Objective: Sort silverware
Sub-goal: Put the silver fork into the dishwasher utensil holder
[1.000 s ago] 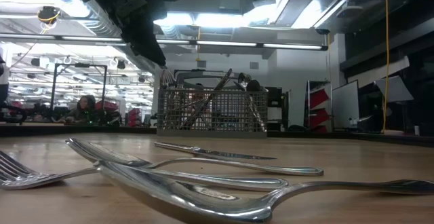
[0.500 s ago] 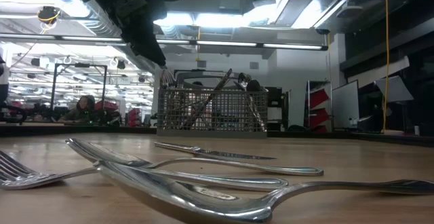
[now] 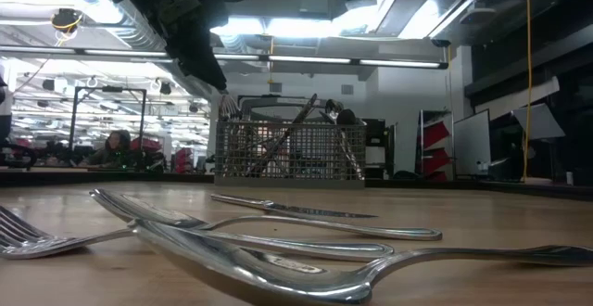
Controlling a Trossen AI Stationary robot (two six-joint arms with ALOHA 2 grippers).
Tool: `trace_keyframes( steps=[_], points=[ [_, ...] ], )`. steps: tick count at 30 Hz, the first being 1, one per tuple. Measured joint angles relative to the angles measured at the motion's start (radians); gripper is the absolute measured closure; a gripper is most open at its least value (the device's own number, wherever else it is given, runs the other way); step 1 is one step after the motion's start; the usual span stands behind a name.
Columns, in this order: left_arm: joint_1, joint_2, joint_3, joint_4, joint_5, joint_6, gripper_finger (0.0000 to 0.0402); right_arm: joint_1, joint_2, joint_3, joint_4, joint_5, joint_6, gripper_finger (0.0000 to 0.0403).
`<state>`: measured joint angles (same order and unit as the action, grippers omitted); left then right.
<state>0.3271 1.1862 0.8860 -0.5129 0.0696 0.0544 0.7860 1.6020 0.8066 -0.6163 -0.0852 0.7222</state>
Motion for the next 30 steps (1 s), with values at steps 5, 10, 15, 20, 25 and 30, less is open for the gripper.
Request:
trace_keyframes(
  steps=[5, 10, 15, 20, 25, 30],
  points=[
    [0.000, 0.000, 0.000, 0.001, 0.000, -0.002, 0.0290, -0.004, 0.000, 0.001, -0.006, 0.023, 0.103, 0.0392],
    [0.002, 0.000, 0.000, 0.014, 0.000, -0.002, 0.0290, -0.015, 0.002, 0.011, -0.016, 0.051, 0.188, 0.0390],
    [0.002, 0.000, 0.001, 0.078, 0.000, 0.006, 0.0290, -0.020, 0.006, 0.049, -0.066, 0.166, 0.219, 0.0393],
    [0.003, -0.010, 0.001, 0.111, 0.001, 0.006, 0.0290, -0.049, 0.006, 0.088, -0.110, 0.199, 0.296, 0.0389],
    [0.012, -0.079, 0.001, 0.105, 0.001, 0.006, 0.0290, -0.115, 0.005, 0.123, -0.119, 0.237, 0.295, 0.0390],
    [0.060, -0.197, 0.001, 0.105, 0.001, 0.014, 0.0290, -0.195, 0.005, 0.166, -0.131, 0.277, 0.291, 0.0390]
  ],
)
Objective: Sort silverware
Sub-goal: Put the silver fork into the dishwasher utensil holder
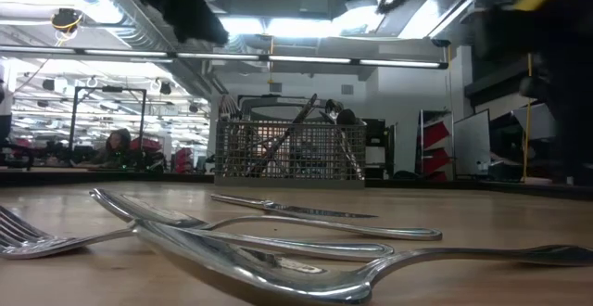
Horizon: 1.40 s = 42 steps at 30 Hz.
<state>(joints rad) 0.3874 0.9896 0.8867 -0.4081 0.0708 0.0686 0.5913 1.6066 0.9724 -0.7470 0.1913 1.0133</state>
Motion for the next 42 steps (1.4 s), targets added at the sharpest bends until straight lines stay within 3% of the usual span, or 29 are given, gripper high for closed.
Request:
trace_keyframes(
  steps=[6, 12, 16, 19, 23, 30, 38, 42],
  points=[
    [0.078, -0.122, 0.000, -0.009, 0.000, -0.007, 0.0290, -0.106, -0.001, 0.063, -0.013, 0.194, -0.073, 0.0389],
    [0.128, -0.179, 0.000, -0.086, -0.001, -0.014, 0.0290, -0.244, -0.001, 0.156, 0.007, 0.539, -0.087, 0.0388],
    [0.140, -0.178, 0.000, -0.127, -0.001, -0.017, 0.0290, -0.345, -0.003, 0.199, 0.154, 0.745, -0.137, 0.0387],
    [0.140, -0.172, 0.000, -0.135, -0.002, -0.018, 0.0290, -0.430, -0.003, 0.205, 0.358, 0.777, -0.260, 0.0387],
    [0.139, -0.172, 0.000, -0.132, -0.003, -0.019, 0.0290, -0.540, -0.003, 0.205, 0.654, 0.696, -0.500, 0.0387],
    [0.139, -0.172, 0.000, -0.132, -0.004, -0.068, 0.0290, -0.724, 0.006, 0.205, 1.083, 0.405, -0.851, 0.0387],
    [0.139, -0.172, 0.000, -0.130, -0.004, -0.062, 0.0290, -0.871, 0.166, 0.205, 1.530, 0.034, -1.029, 0.0387],
    [0.139, -0.172, 0.000, -0.130, -0.004, -0.066, 0.0290, -0.917, 0.284, 0.237, 1.685, -0.066, -1.078, 0.0387]
  ],
)
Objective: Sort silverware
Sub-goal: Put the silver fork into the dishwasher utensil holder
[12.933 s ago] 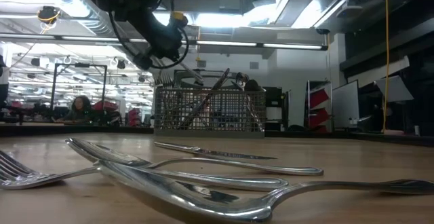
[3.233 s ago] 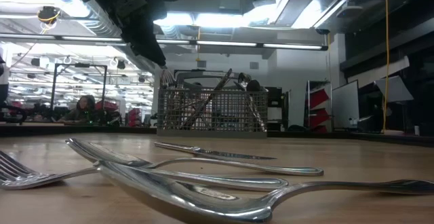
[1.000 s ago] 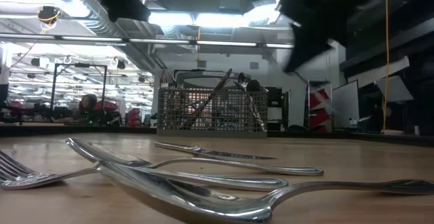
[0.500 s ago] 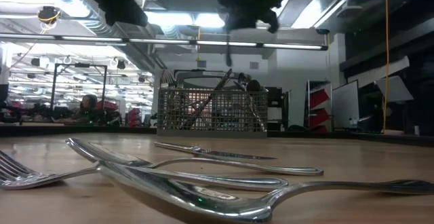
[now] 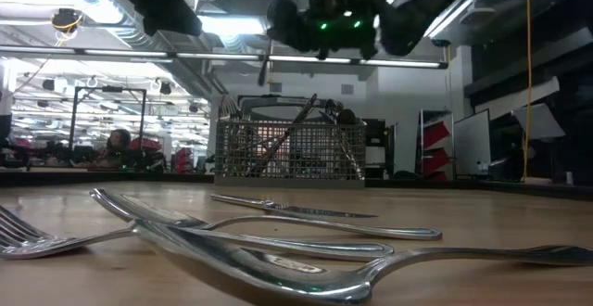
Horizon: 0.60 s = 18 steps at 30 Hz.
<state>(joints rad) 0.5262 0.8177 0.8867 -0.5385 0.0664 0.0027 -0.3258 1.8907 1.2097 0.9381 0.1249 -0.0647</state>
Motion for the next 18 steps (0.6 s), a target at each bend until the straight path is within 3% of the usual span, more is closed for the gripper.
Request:
trace_keyframes(
  steps=[5, 10, 18],
  points=[
    [0.001, 0.000, 0.000, 0.000, -0.004, -0.002, 0.0290, -0.037, 0.135, 0.121, 0.028, -0.095, 0.000, 0.0387],
    [-0.001, 0.000, 0.000, -0.001, -0.011, -0.003, 0.0290, -0.049, 0.235, 0.246, 0.019, -0.102, -0.098, 0.0387],
    [-0.001, 0.000, 0.000, -0.003, -0.030, 0.013, 0.0290, -0.055, 0.315, 0.320, -0.138, -0.134, -0.128, 0.0386]
  ],
)
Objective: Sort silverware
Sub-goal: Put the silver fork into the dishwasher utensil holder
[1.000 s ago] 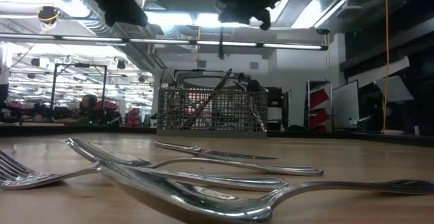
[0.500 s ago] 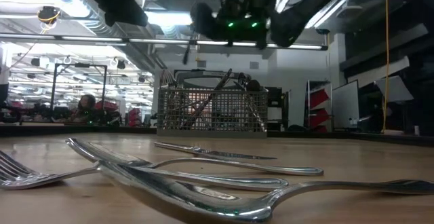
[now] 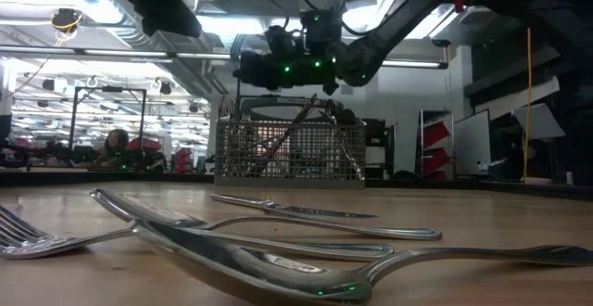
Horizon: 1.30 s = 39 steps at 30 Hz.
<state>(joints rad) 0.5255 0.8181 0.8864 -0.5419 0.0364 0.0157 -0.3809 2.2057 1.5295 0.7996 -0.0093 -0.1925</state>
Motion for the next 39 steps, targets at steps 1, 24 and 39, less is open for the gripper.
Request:
trace_keyframes(
  steps=[1, 24, 39],
  points=[
    [0.000, 0.000, 0.000, 0.000, 0.000, 0.008, 0.0290, 0.000, 0.003, 0.000, -0.009, 0.000, 0.000, 0.0386],
    [0.000, 0.000, 0.000, 0.000, 0.000, 0.022, 0.0290, 0.001, 0.006, -0.002, -0.126, 0.088, 0.063, 0.0297],
    [0.000, 0.000, 0.000, -0.087, 0.000, -0.081, 0.0290, 0.007, 0.000, 0.065, -0.168, 0.089, 0.064, 0.0292]
  ],
)
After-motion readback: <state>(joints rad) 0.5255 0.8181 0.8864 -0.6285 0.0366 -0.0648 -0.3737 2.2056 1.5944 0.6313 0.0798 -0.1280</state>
